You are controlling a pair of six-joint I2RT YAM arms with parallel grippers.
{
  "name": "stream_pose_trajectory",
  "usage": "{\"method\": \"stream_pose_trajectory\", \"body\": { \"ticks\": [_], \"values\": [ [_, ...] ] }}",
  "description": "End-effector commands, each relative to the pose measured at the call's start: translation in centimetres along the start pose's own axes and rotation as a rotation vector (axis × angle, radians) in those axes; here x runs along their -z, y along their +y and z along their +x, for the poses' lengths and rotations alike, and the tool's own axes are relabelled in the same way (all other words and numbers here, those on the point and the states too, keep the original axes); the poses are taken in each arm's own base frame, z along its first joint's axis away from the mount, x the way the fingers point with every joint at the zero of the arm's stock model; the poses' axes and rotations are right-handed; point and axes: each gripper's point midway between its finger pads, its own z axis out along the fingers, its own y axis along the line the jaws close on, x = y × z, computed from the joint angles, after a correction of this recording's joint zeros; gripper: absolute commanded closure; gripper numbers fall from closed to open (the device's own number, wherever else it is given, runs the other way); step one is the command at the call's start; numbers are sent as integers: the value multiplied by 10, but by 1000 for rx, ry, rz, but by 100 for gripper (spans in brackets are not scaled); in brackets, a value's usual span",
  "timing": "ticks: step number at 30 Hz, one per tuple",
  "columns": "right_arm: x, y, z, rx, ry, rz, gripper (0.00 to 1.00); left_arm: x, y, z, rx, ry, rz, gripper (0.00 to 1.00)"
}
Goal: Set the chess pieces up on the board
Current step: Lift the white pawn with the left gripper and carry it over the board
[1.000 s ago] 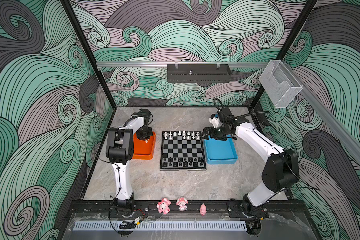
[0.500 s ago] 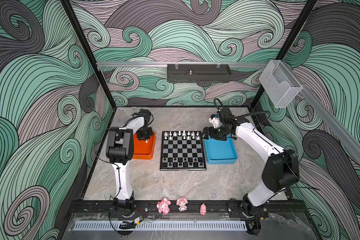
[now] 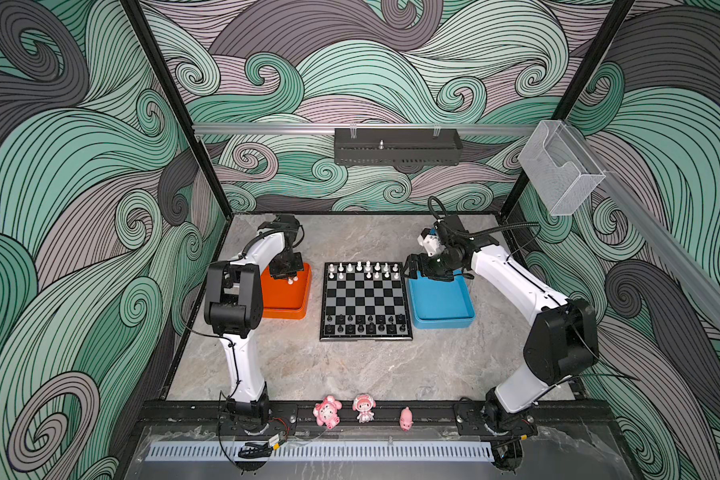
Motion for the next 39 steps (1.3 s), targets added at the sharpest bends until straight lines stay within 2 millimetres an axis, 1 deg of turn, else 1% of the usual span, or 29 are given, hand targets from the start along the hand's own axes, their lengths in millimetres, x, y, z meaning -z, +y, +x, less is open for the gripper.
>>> {"method": "stream_pose_trajectory", "body": {
  "ticks": [1, 5, 10, 13, 21, 25, 29, 39],
  "values": [
    [1, 0, 1, 8, 1, -5, 1, 27, -2, 11, -43, -1, -2, 87],
    [2, 0, 1, 8, -4, -5, 1, 44, -9, 11, -72, -25, 2, 87],
    [4, -1, 2, 8, -10, 2, 1, 60, -27, 10, -111, -52, 23, 87],
    [5, -1, 2, 8, -11, 0, 1, 64, -49, 10, -145, -59, 58, 87],
    [8, -6, 4, -6, -15, 0, 1, 68, -120, 8, -258, -70, 130, 87],
    [10, -10, 5, -15, -18, 5, 1, 66, -151, 8, -301, -68, 158, 88],
    [12, -15, 7, -25, -20, 9, 1, 60, -170, 10, -333, -60, 160, 87],
    [12, -21, 9, -38, -19, 12, 1, 43, -195, 19, -372, -36, 168, 87]
  ]
}}
